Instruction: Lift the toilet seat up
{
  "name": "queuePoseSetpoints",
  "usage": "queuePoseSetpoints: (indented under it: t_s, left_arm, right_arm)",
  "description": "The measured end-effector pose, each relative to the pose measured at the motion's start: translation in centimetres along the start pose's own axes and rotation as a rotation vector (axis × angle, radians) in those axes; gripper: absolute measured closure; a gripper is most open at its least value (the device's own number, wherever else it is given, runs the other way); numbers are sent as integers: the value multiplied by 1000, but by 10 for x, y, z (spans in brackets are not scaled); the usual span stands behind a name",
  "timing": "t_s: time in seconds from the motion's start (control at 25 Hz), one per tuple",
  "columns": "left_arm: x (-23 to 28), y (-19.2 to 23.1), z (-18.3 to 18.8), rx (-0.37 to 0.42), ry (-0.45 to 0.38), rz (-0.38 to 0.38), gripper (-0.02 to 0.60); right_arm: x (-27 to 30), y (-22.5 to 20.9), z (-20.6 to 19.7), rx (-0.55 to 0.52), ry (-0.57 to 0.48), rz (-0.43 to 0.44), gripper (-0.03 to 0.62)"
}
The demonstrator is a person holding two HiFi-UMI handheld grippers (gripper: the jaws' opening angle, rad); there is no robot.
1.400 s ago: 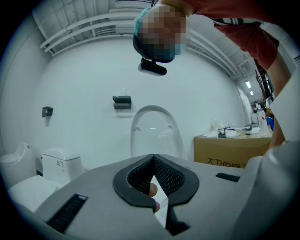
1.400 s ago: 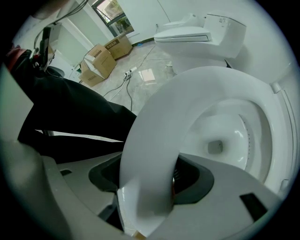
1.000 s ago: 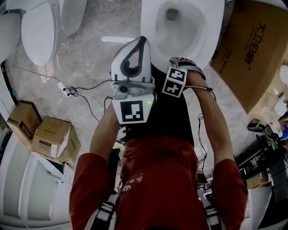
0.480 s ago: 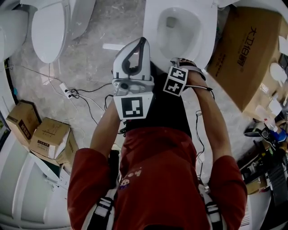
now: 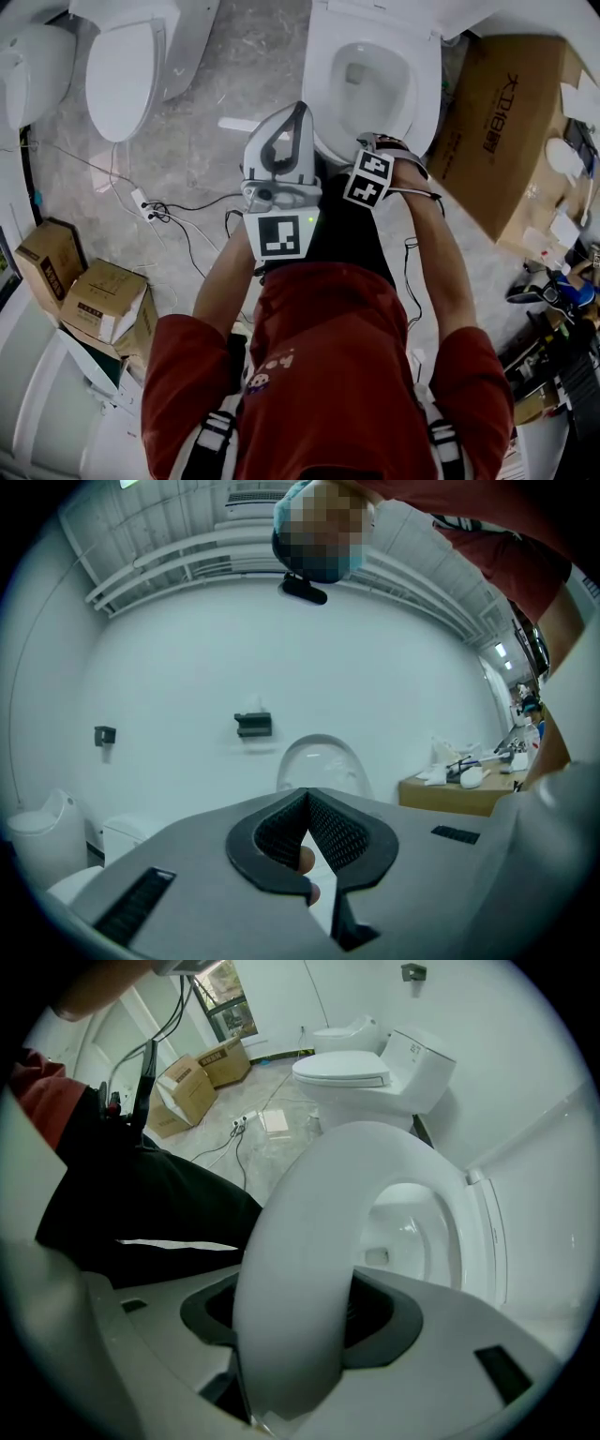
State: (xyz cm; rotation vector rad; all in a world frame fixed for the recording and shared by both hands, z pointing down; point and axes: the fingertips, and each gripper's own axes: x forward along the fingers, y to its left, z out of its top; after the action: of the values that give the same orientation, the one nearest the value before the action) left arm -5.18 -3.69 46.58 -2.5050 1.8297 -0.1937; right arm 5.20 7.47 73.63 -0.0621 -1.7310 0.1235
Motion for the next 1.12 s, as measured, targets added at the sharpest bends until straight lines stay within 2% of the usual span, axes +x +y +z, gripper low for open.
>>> queuePoseSetpoints:
  t_s: [0.48,0.88,1.12]
  left_arm:
    - [-6,-4,26,-13,-15,-5,574]
    - [4,-3,52,12,-41,-21,574]
    - [10,-3,65,-19,-72,-10,574]
  right_arm:
    - [-42,-20,9,18,-53,-13,342]
    - [-69,-37,9,31,-40,-101,365]
    - [-93,-52,10,20,-32,-170,384]
